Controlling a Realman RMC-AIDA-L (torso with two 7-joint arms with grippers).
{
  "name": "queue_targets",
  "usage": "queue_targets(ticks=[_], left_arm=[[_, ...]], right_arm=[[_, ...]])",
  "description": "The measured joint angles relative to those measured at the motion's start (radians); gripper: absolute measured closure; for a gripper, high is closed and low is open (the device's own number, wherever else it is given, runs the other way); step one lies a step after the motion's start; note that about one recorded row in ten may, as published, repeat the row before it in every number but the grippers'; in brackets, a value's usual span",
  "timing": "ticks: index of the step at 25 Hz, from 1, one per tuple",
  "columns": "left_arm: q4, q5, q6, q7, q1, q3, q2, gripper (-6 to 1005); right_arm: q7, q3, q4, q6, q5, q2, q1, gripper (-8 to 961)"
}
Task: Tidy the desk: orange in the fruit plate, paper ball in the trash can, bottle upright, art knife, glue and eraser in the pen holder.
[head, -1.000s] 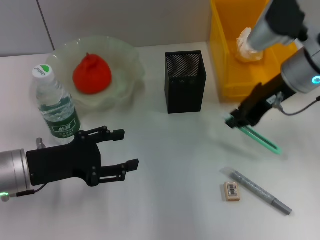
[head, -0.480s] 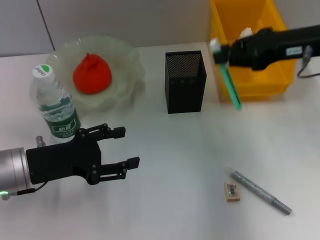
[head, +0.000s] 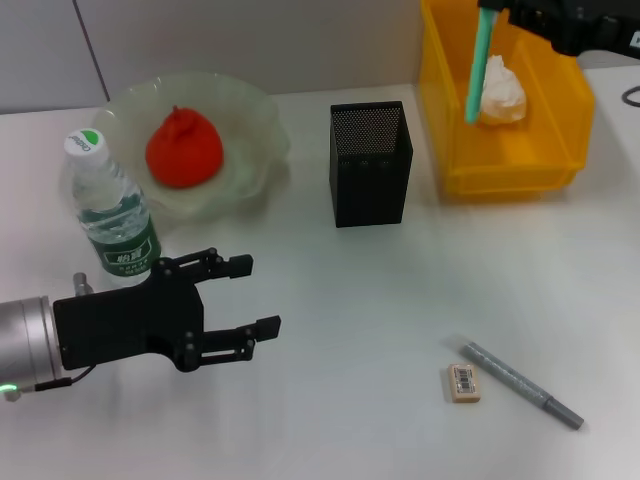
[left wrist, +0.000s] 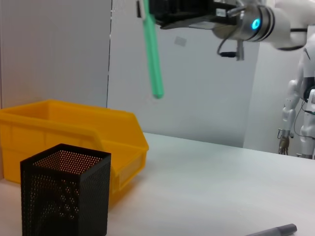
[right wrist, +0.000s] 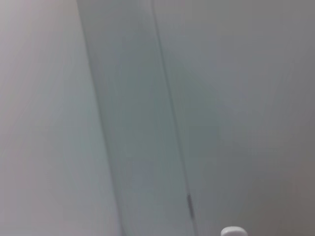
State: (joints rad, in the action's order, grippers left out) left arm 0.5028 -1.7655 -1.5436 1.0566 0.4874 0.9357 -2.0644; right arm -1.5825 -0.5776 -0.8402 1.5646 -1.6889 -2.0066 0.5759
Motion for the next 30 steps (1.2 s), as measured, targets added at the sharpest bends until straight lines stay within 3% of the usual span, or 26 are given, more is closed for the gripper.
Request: queue_targets(ticks=[4,10,19,24,30], left_arm=[[-0.003,0.000,-0.003,-0.009,-0.001,0.000,0.000,197],[-0.005,0.000,-0.007,-0.018,-0.002,0.000,0.000,197],[0.000,0.000,-0.011,-0.022,-0.008,0.000,0.001,197],[0.000,0.000,-0.012,-0.023,-0.010,0.000,0.001,197],[0.000,0.000,-0.014,-0.023,-0.012,0.000,0.001,197]], right_arm=[[0.108,0.012,0.097,-0.065,0.028,-0.001,0.029,735],[0.237,0.010,0.206,-0.153,0.067,-0.022,0.077,730],[0.324,-0.033,0.318,-0.254,0.078,-0.038,0.127,723],[0.354,-0.061,0.334,-0.301,0.075,-0.057,0.127,720],[0.383,-0.065,0.372,-0.324,0.075,-0.059,0.129,715]])
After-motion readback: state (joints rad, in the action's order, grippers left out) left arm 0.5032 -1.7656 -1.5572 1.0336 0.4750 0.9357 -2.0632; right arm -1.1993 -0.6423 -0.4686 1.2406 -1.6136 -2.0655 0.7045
